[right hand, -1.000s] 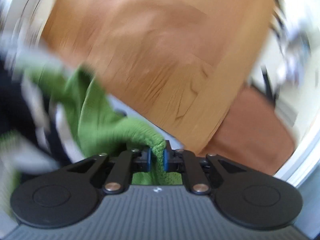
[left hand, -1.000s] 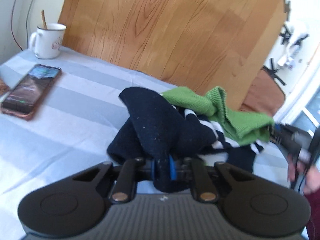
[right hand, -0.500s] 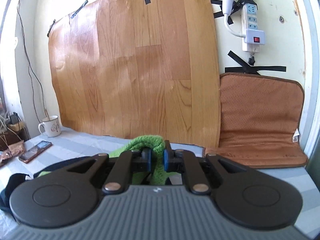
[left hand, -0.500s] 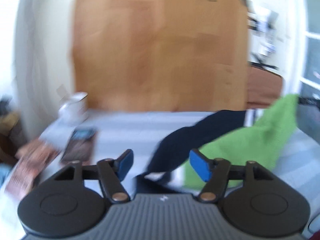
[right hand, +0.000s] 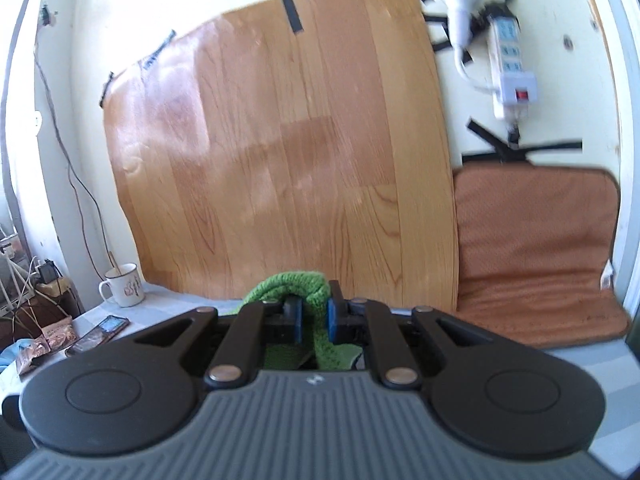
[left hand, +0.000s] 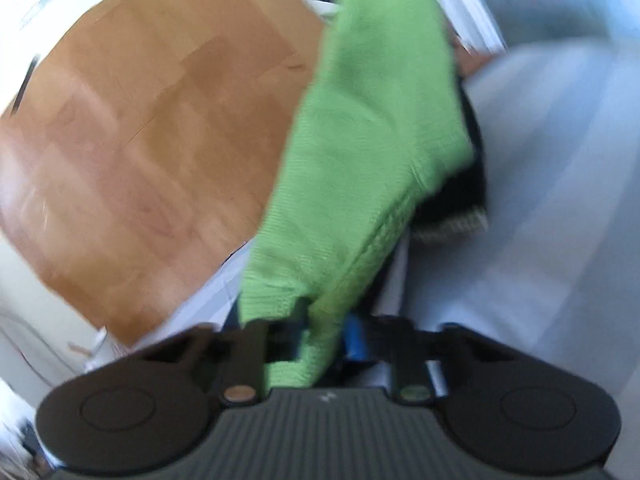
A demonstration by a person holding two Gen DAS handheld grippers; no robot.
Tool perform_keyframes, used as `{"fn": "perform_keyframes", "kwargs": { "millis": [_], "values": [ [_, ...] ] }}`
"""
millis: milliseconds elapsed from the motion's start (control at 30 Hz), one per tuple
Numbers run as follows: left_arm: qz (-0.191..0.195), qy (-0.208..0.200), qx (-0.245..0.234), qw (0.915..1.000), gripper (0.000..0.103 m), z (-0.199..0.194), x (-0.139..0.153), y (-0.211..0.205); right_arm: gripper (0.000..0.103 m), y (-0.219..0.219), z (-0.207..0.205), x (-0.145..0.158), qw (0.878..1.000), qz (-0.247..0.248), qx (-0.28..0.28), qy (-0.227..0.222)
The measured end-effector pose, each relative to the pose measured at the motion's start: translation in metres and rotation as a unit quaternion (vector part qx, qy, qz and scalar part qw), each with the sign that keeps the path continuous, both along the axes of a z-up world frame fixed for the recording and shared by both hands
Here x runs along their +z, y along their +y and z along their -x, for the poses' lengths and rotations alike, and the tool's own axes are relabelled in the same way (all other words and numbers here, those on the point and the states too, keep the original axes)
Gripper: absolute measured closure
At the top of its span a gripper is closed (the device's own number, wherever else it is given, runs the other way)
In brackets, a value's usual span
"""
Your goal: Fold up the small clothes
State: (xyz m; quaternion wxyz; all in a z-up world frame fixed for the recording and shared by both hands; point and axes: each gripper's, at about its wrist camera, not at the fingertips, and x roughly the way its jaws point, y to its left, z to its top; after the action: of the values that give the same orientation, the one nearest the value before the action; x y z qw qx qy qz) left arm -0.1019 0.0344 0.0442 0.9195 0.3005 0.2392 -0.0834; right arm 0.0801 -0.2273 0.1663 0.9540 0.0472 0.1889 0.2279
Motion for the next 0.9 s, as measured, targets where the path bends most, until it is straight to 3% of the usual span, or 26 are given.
{"fn": "perform_keyframes", "kwargs": {
  "millis": [100, 233, 300, 433, 533, 633, 700, 767, 900],
  "values": [
    [0.087, -0.032, 0.021, 0.9954, 0.089, 0.017, 0.055, 0.032, 0.089, -0.001, 0.019, 0.024, 1.0, 0.001, 0.0, -0.029],
    [0.205, -0.102, 0.02, 0.9732, 0.089, 0.056, 0.139, 0.077, 0.089, -0.006, 0.052, 0.069, 0.997, -0.02, 0.01, -0.08],
    [0.22, -0.155, 0.029, 0.9627, 0.089, 0.078, 0.171, 0.086, 0.089, -0.007, 0.072, 0.097, 0.993, -0.028, 0.018, -0.118],
    [0.263, -0.25, 0.032, 0.9315, 0.089, 0.126, 0.242, 0.1, 0.089, -0.004, 0.12, 0.158, 0.981, -0.038, 0.037, -0.186],
    [0.296, -0.296, 0.027, 0.9077, 0.089, 0.154, 0.288, 0.104, 0.089, -0.006, 0.148, 0.204, 0.974, -0.047, 0.043, -0.22],
    [0.307, -0.328, 0.022, 0.893, 0.089, 0.159, 0.329, 0.1, 0.089, -0.01, 0.163, 0.233, 0.968, -0.056, 0.04, -0.242],
    [0.306, -0.334, 0.023, 0.8913, 0.089, 0.151, 0.343, 0.099, 0.089, -0.01, 0.164, 0.241, 0.966, -0.053, 0.033, -0.252],
    [0.301, -0.326, 0.031, 0.8956, 0.088, 0.123, 0.345, 0.093, 0.089, -0.009, 0.152, 0.239, 0.968, -0.048, 0.027, -0.246],
    [0.303, -0.259, 0.05, 0.9158, 0.088, 0.035, 0.314, 0.086, 0.089, -0.008, 0.101, 0.196, 0.982, -0.042, 0.015, -0.185]
  ]
}}
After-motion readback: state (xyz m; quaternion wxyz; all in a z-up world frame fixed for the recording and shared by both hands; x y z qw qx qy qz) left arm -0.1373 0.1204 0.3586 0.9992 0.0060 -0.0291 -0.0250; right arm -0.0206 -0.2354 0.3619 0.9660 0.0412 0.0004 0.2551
